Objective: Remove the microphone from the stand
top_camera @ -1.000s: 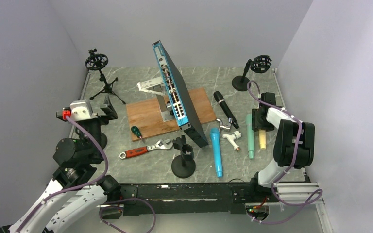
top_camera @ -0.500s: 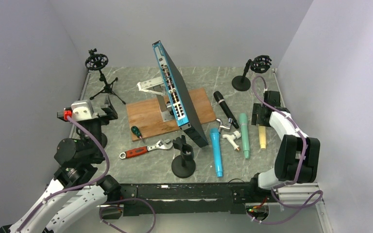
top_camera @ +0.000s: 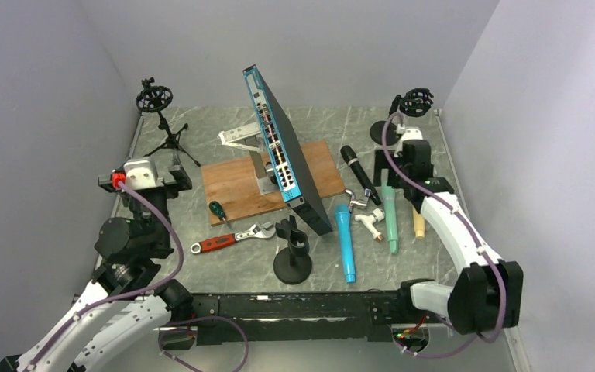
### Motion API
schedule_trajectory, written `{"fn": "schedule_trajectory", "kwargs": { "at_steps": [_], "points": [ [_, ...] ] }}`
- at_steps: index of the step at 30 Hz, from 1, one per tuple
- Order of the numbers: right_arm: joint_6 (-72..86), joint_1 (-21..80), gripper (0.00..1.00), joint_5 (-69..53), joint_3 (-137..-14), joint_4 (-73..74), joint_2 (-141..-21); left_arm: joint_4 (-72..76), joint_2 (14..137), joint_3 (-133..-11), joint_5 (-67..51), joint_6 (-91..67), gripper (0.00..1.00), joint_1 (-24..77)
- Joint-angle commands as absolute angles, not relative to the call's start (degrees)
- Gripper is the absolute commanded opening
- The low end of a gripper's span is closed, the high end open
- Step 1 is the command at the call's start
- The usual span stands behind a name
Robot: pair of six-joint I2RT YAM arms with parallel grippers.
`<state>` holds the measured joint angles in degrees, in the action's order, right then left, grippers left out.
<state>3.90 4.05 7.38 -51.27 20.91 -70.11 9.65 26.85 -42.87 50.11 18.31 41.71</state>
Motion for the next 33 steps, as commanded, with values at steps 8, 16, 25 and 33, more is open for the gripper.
{"fn": "schedule_trajectory", "kwargs": {
  "at_steps": [8, 16, 25, 33],
  "points": [
    [14.21, 14.99, 1.0, -3.06, -41.58, 8.89, -53.75, -9.61, 39.44, -65.09, 47.2, 8.29, 0.99, 40.95],
    [14.4, 15.01, 1.0, -13.92, -40.93, 11.84, -46.88, -22.16, 51.95, -82.91, 31.44, -4.01, 0.99, 22.58],
    [12.78, 15.03, 1.0, -18.93, -42.31, 13.31, -43.51, -32.19, 69.23, -95.58, 1.43, -27.89, 0.99, -8.36],
    [12.61, 14.98, 1.0, -17.77, -41.16, 12.94, -41.11, -10.22, 75.55, -80.28, -27.75, -52.01, 1.0, -29.32]
  ]
}}
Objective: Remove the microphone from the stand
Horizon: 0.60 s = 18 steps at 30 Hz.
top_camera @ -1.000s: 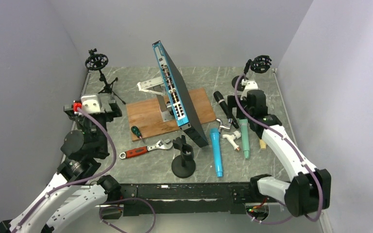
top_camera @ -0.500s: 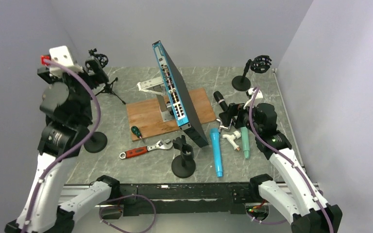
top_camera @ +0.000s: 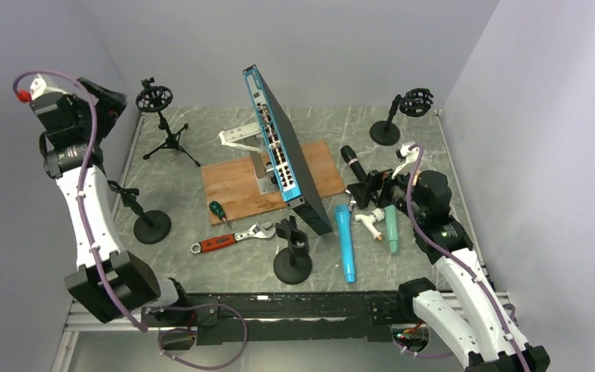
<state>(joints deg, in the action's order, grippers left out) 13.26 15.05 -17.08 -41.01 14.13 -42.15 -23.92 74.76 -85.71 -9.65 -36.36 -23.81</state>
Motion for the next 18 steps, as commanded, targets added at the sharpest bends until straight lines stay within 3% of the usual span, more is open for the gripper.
{"fn": "schedule_trajectory", "kwargs": {
  "at_steps": [1, 12, 16, 18],
  "points": [
    [12.56, 15.02, 1.0, -17.76, -41.28, 13.0, -41.32, -6.73, 76.19, -78.38, -29.48, -53.92, 0.99, -30.1],
    [12.31, 15.03, 1.0, -15.98, -41.37, 12.32, -44.64, 16.41, 84.0, -71.24, -38.43, -68.21, 0.99, -29.61],
    [12.31, 14.96, 1.0, -15.89, -41.92, 12.65, -46.0, 17.7, 87.82, -73.69, -40.2, -68.89, 0.99, -26.72],
    [12.31, 14.96, 1.0, -15.69, -42.01, 12.68, -46.39, 17.95, 89.14, -74.28, -40.21, -69.45, 0.92, -25.51]
  ]
}}
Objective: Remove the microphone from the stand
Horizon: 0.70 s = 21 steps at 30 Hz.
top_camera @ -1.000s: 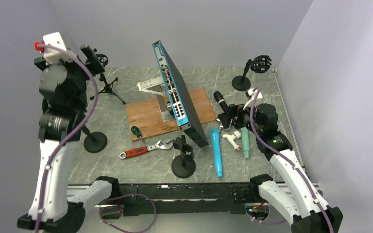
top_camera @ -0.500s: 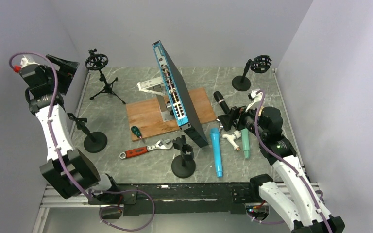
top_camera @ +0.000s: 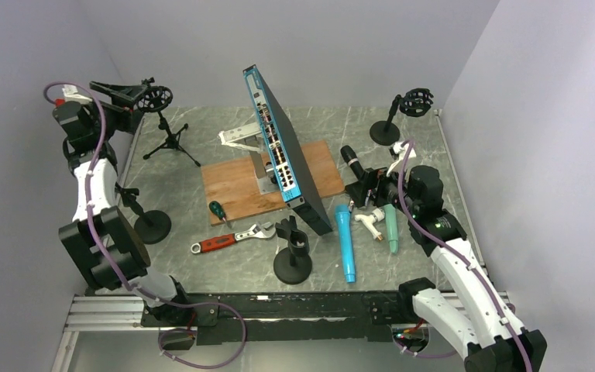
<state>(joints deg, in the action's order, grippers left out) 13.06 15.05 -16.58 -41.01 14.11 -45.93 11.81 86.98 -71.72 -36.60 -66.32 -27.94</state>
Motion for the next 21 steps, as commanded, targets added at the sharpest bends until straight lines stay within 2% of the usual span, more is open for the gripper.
{"fn": "schedule_trajectory", "kwargs": {
  "at_steps": [1, 4, 15, 21],
  "points": [
    [12.29, 15.03, 1.0, -15.53, -42.09, 12.81, -46.35, 18.04, 89.73, -74.31, -40.17, -69.93, 0.88, -25.14],
    [12.31, 15.0, 1.0, -14.97, -42.07, 13.17, -45.97, 15.08, 91.24, -75.34, -39.53, -70.05, 0.73, -24.33],
    [12.79, 15.03, 1.0, -15.34, -42.12, 14.0, -45.48, 6.61, 86.52, -75.57, -35.52, -62.93, 0.4, -23.1],
    [13.76, 15.02, 1.0, -17.15, -42.48, 14.71, -45.26, 5.5, 79.16, -71.4, -35.26, -61.03, 0.29, -23.11]
  ]
}}
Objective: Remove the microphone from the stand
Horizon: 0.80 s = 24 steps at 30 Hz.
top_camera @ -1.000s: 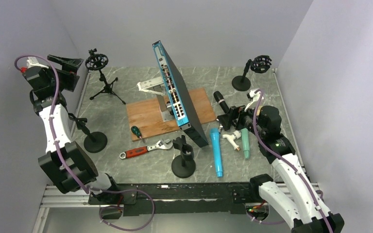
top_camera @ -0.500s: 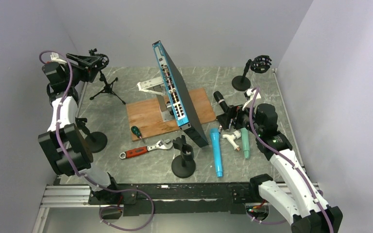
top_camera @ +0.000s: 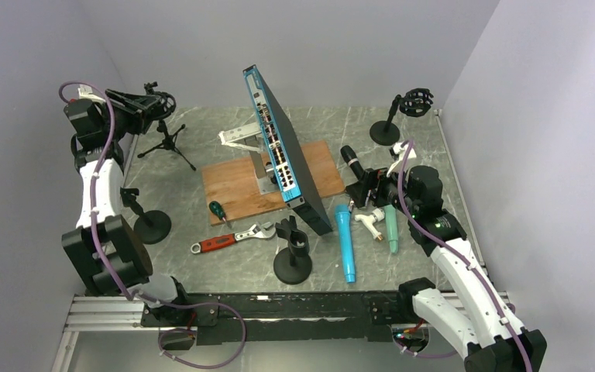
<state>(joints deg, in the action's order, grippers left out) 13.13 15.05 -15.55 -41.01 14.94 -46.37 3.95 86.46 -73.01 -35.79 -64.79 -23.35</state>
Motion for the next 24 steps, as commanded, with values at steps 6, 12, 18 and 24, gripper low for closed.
{"fn": "schedule_trajectory", "kwargs": {
  "at_steps": [6, 12, 18, 24],
  "points": [
    [15.1, 15.06, 1.0, -19.18, -43.04, 16.35, -44.98, 4.05, 73.91, -68.91, -34.87, -59.29, 0.22, -23.1],
    [15.21, 14.96, 1.0, -19.44, -43.83, 19.58, -44.16, 6.27, 71.59, -68.0, -37.17, -61.81, 0.14, -23.05],
    [14.74, 15.03, 1.0, -18.38, -46.14, 21.44, -44.05, 4.85, 69.06, -70.81, -38.78, -62.25, 0.1, -23.11],
    [16.38, 14.96, 1.0, -15.78, -52.57, 20.94, -46.0, 8.56, 66.74, -74.18, -41.81, -68.79, 0.1, -22.96]
  ]
}}
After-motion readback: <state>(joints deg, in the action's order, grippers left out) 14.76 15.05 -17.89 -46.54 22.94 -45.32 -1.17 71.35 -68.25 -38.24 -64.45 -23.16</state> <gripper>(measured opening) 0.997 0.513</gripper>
